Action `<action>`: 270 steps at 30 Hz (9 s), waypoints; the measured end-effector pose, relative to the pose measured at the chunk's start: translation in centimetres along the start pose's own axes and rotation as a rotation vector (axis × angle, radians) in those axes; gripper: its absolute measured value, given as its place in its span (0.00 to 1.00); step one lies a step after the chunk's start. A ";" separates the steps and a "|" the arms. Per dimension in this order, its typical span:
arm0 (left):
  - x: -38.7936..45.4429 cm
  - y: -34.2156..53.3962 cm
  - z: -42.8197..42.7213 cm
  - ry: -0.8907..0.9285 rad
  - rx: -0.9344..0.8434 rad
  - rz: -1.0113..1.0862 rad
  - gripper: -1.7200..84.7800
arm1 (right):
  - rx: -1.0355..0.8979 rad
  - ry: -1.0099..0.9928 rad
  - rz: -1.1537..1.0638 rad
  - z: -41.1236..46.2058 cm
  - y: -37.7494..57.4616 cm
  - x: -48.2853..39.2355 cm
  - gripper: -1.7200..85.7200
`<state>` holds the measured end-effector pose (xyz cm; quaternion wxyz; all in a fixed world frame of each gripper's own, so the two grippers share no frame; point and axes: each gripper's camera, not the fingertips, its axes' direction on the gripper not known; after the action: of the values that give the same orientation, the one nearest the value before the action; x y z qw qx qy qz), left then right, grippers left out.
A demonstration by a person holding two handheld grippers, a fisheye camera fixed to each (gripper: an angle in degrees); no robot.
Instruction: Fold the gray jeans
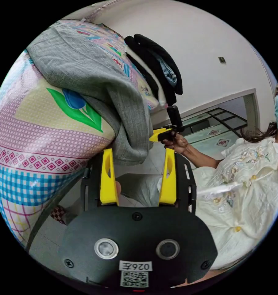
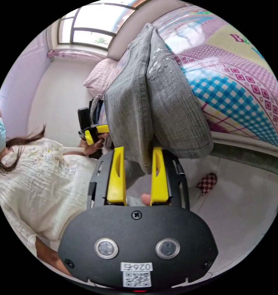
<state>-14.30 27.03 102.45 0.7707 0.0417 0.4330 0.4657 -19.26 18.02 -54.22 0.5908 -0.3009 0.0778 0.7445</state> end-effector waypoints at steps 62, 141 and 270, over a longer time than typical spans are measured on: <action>-19.5 8.4 -2.6 0.517 0.439 -0.168 0.01 | -0.183 -0.099 -0.268 -4.4 -4.6 3.3 0.15; -15.0 18.0 -11.5 0.823 0.743 -0.263 0.04 | 0.013 -0.354 0.059 -15.5 -8.2 5.9 0.00; -3.4 -43.9 -46.3 -0.160 0.237 -0.243 0.25 | 0.156 0.285 -0.026 12.3 -64.0 13.5 0.18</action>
<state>-17.71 -15.90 55.31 0.8428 0.1163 0.4240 0.3104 34.03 53.55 -36.27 0.6050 -0.3579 0.2146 0.6781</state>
